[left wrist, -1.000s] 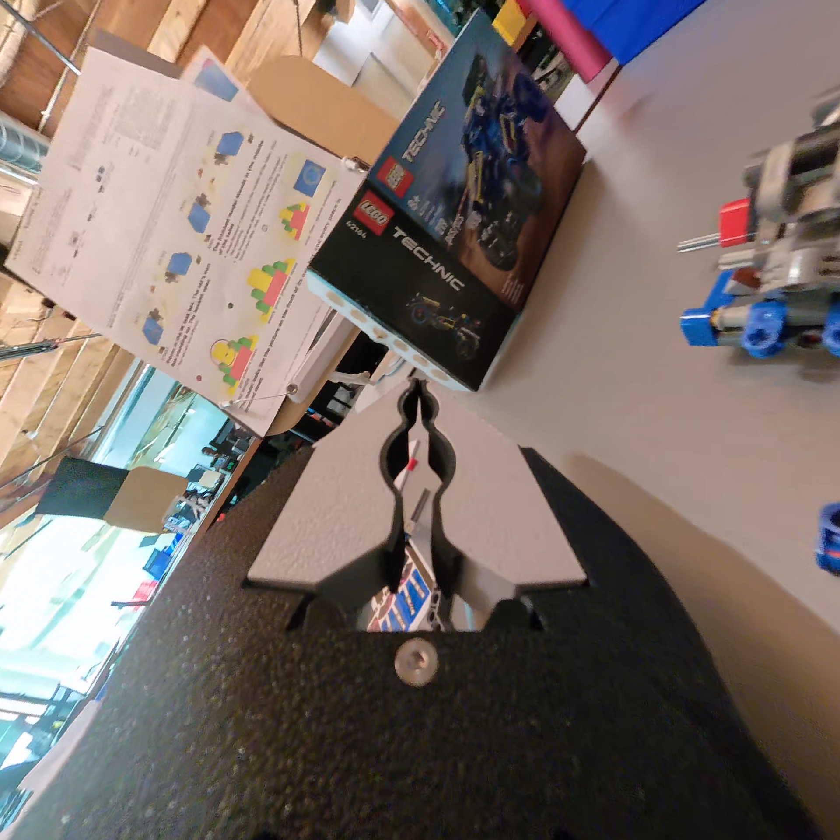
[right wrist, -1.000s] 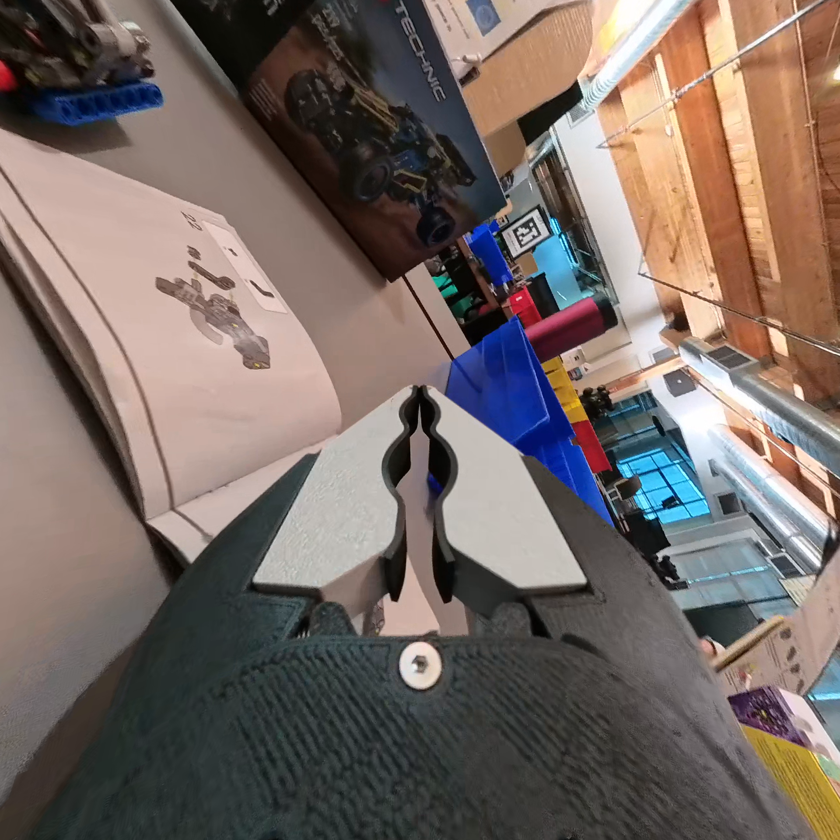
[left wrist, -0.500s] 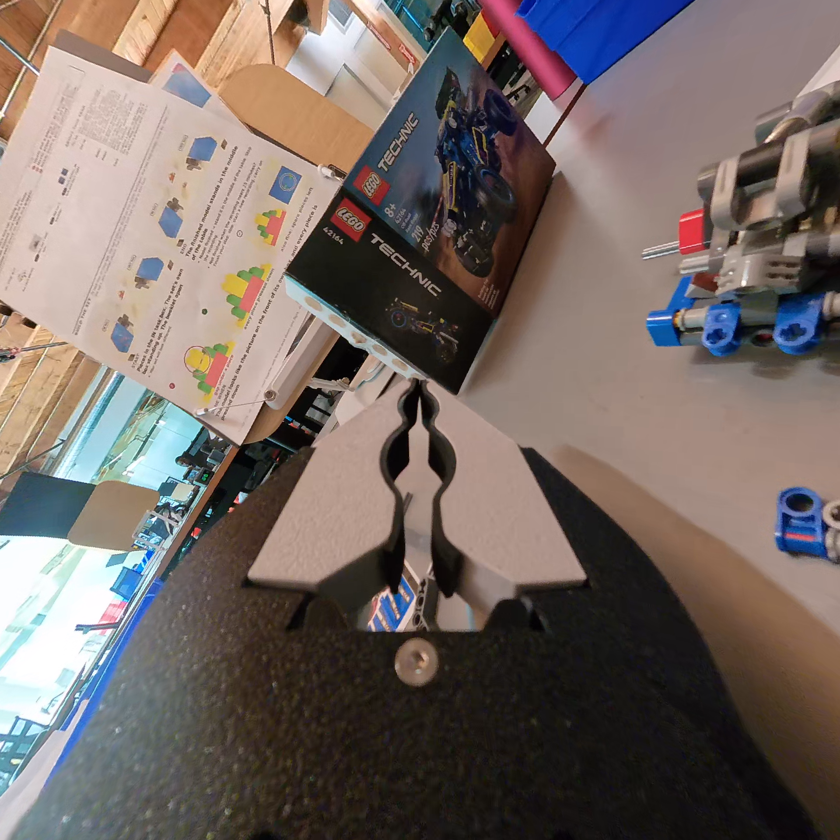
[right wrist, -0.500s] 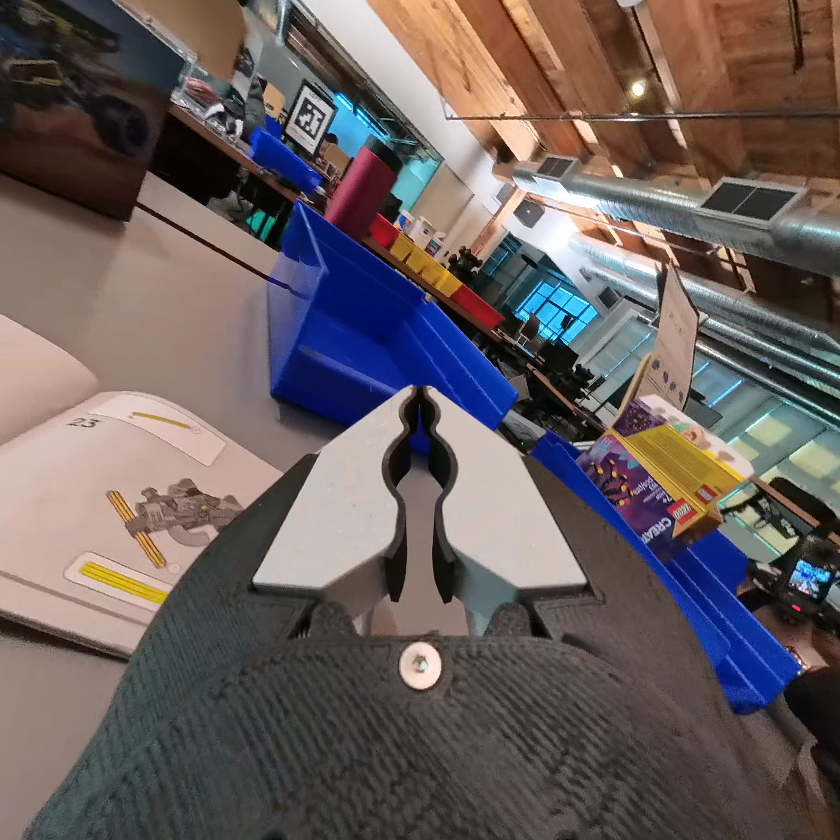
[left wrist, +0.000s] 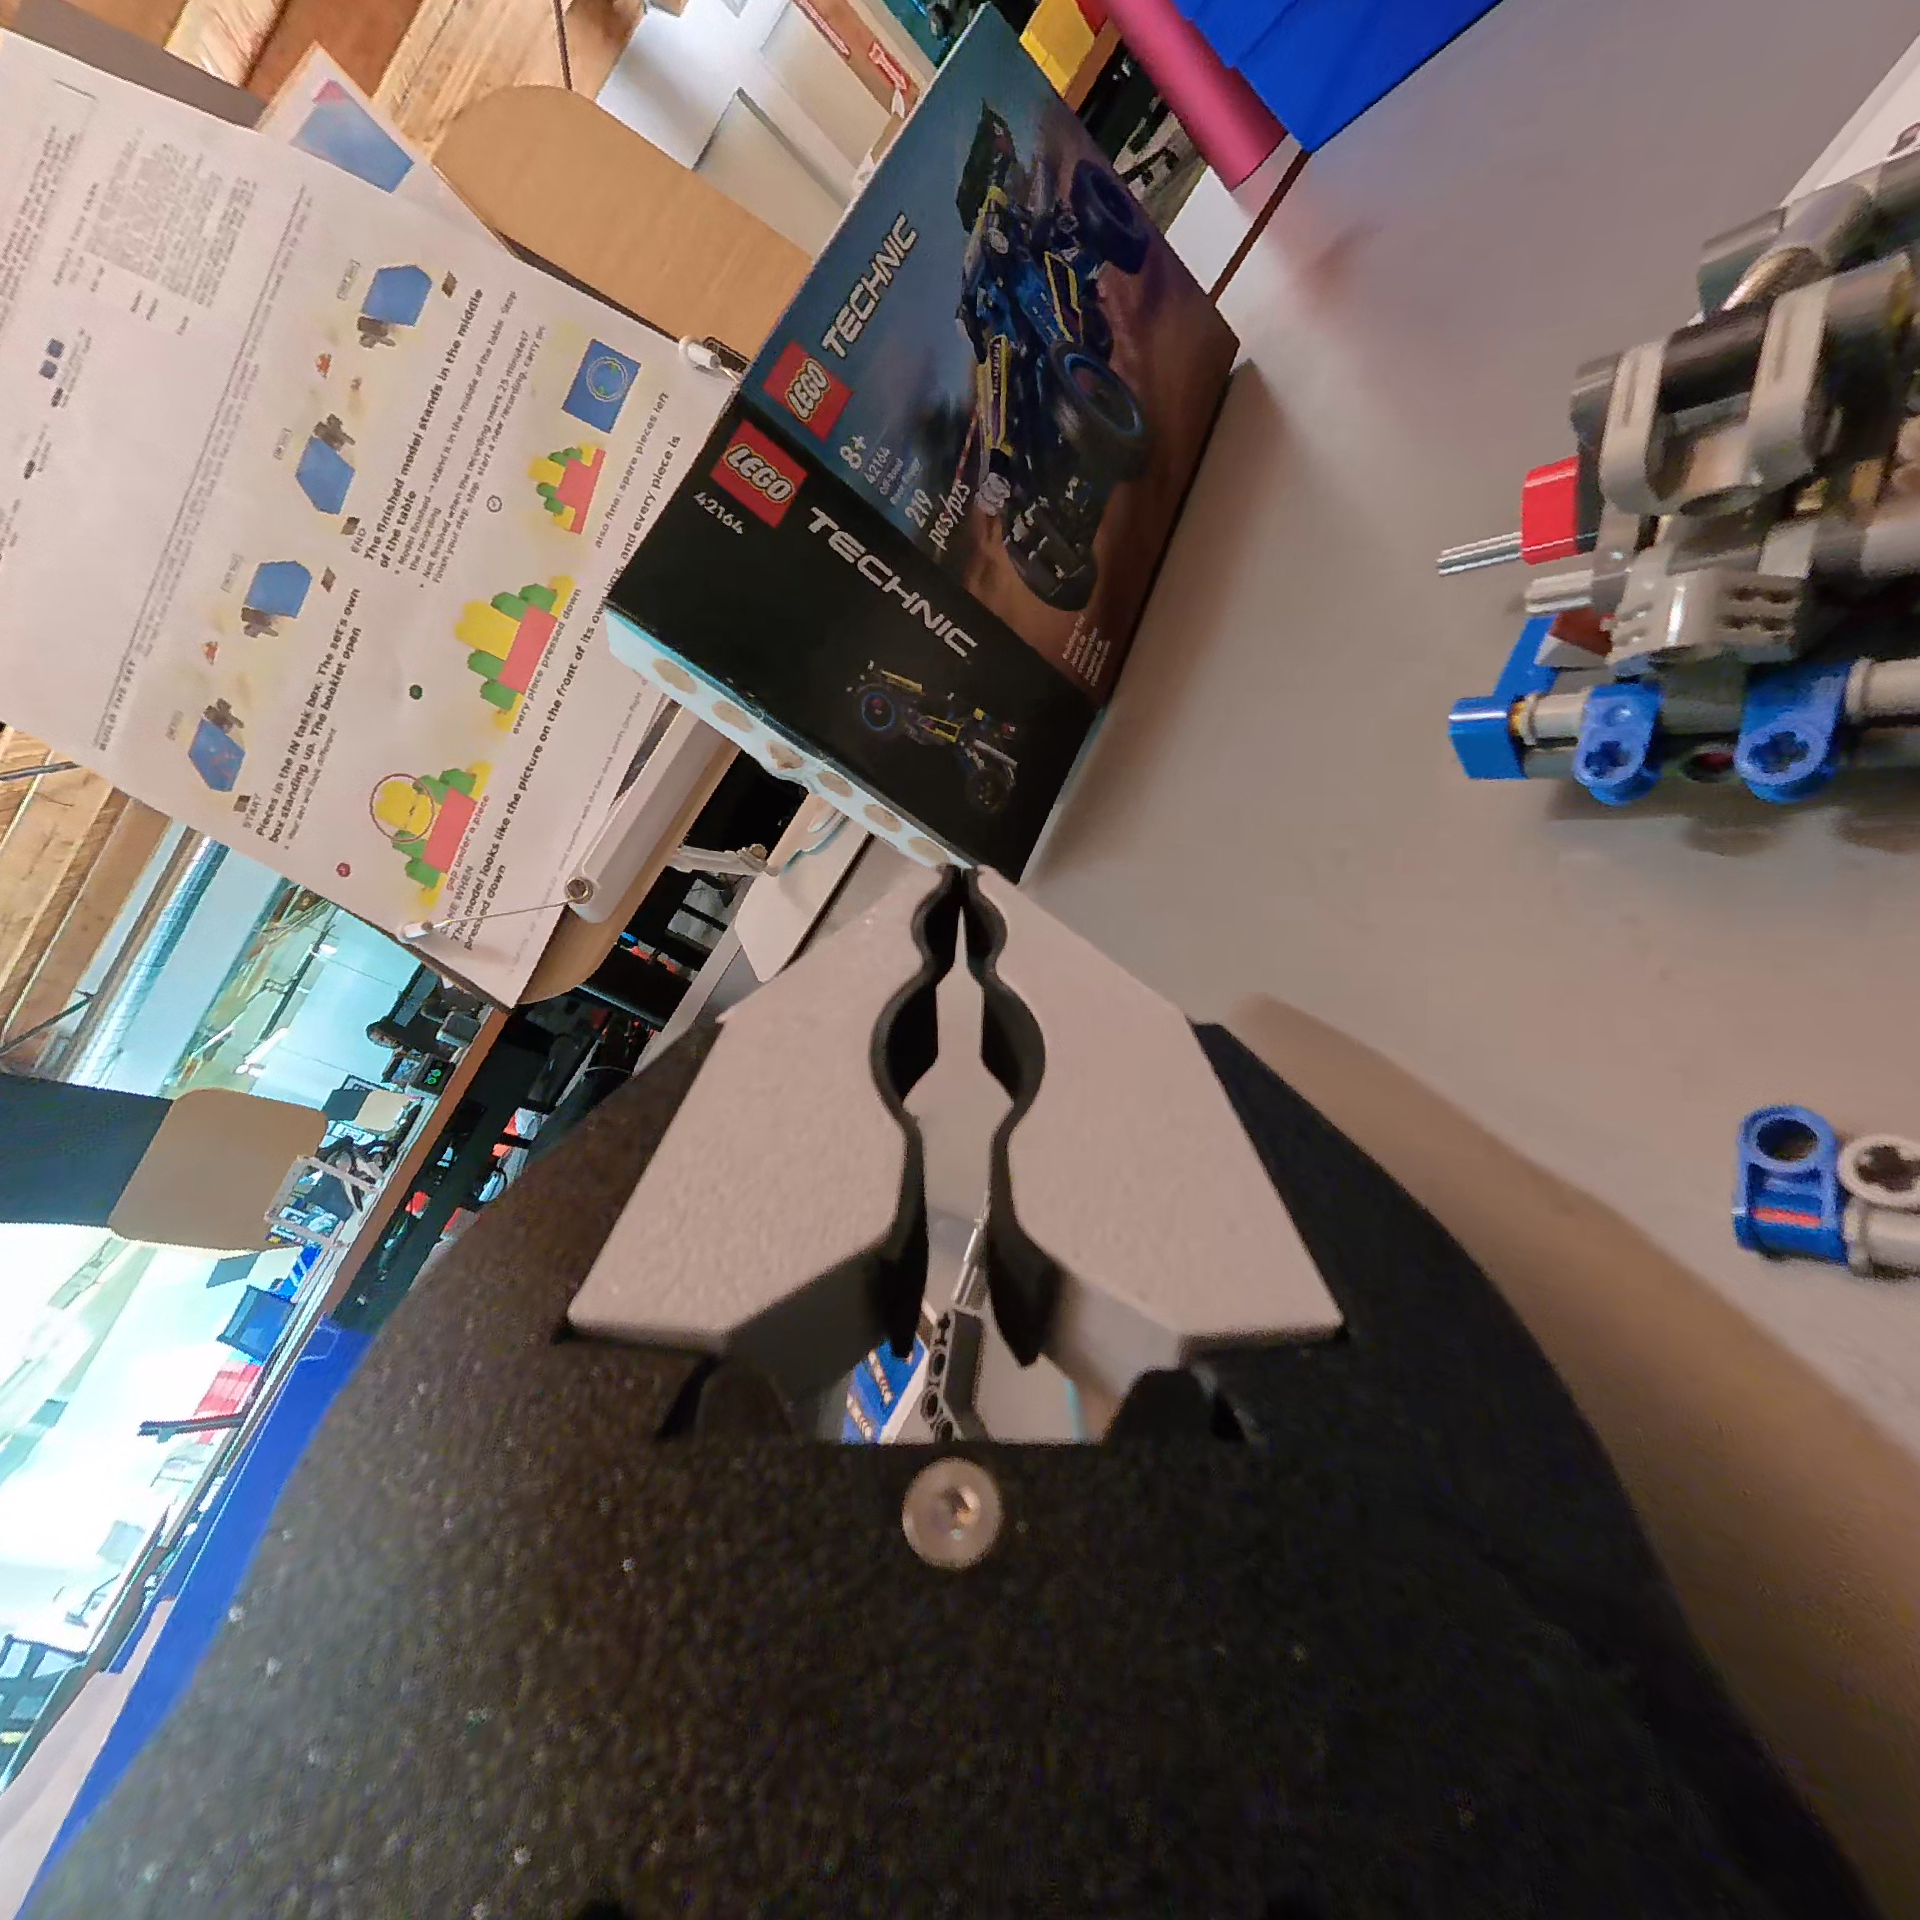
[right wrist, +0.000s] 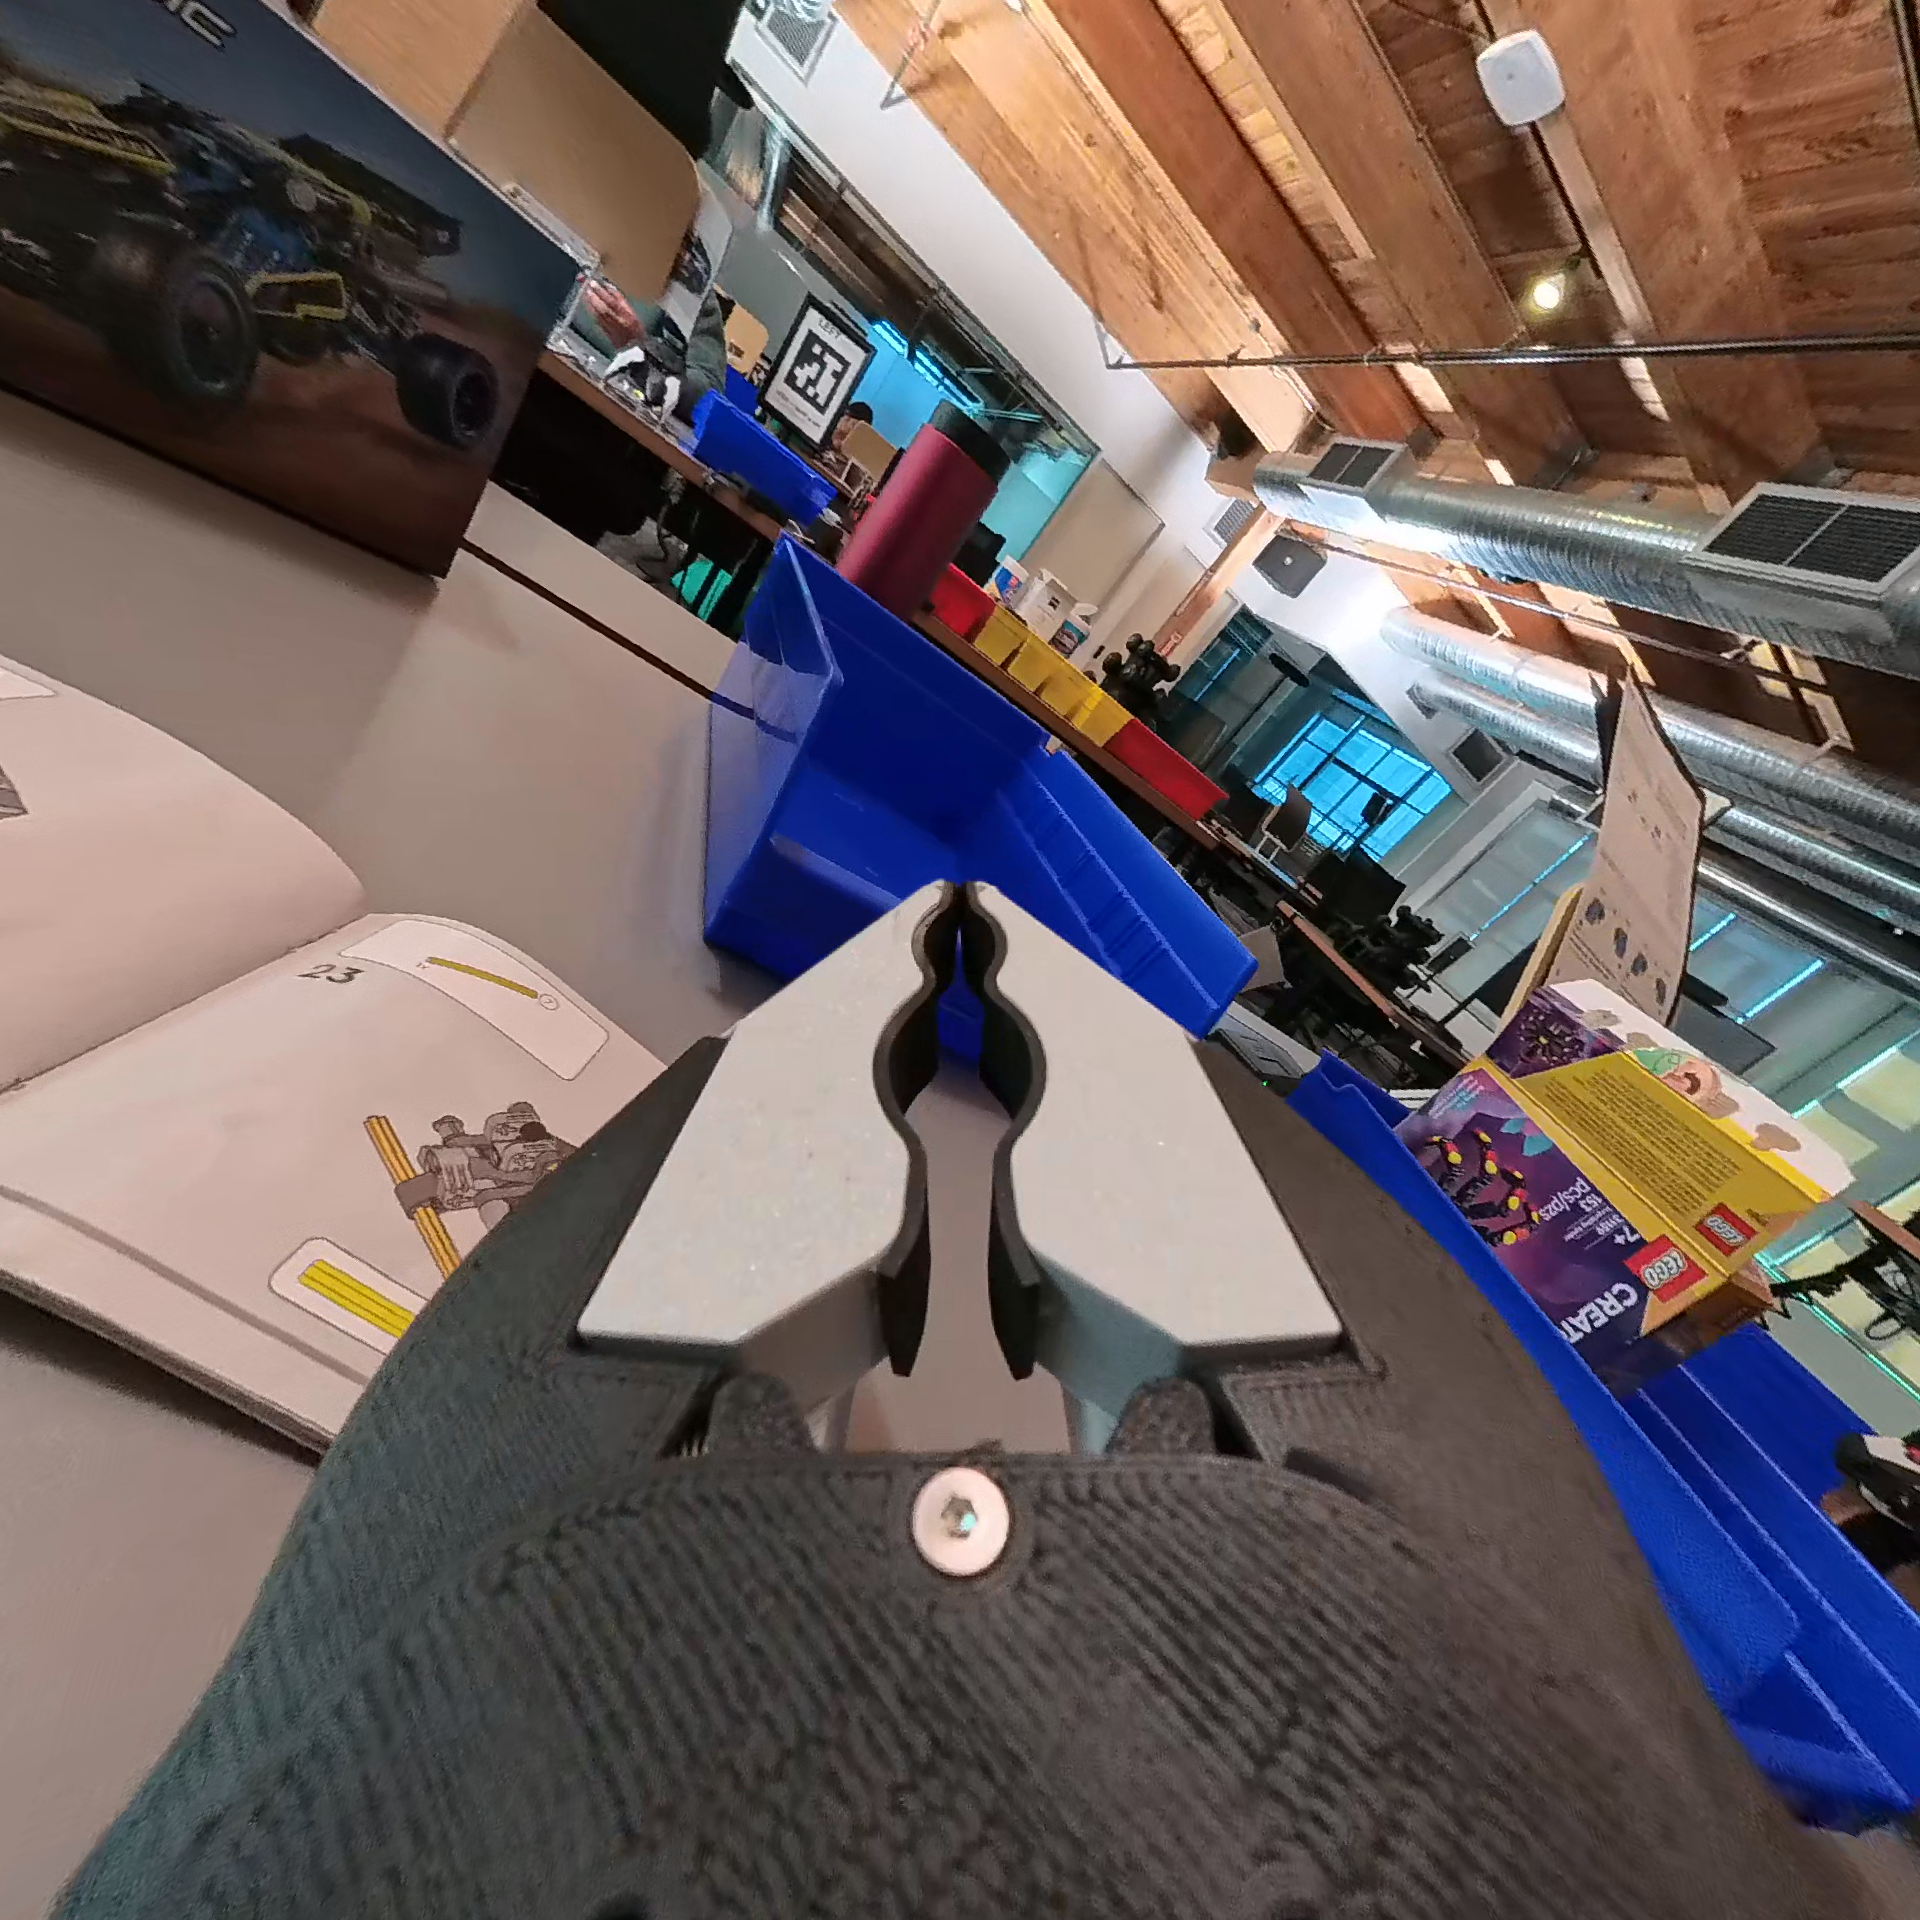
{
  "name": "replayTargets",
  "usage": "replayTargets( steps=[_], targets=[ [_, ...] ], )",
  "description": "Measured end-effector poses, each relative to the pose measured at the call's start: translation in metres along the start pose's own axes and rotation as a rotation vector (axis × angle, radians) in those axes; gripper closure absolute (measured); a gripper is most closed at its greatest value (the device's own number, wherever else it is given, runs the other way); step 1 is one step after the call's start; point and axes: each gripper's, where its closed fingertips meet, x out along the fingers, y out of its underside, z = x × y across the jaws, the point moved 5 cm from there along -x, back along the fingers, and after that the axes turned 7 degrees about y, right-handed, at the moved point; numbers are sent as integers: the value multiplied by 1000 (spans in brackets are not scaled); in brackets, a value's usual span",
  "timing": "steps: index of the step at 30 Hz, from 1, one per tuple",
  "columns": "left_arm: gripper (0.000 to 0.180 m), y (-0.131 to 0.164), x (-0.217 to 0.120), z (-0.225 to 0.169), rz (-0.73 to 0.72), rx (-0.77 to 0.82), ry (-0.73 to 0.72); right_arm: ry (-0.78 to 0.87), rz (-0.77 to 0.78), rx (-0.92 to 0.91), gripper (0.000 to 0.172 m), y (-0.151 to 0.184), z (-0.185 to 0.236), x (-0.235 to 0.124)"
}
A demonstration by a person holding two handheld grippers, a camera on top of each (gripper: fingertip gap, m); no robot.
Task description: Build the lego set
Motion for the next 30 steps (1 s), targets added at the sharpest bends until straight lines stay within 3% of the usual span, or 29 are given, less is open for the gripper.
replayTargets(
  steps=[24,30],
  targets=[
    [180,-1,1,-5,-21,-28,87,-66,-23,-72,172,-8,17,-4],
    [180,-5,-16,-9,-57,-99,302,-93,-23,-93,172,-8,22,-4]
  ],
)
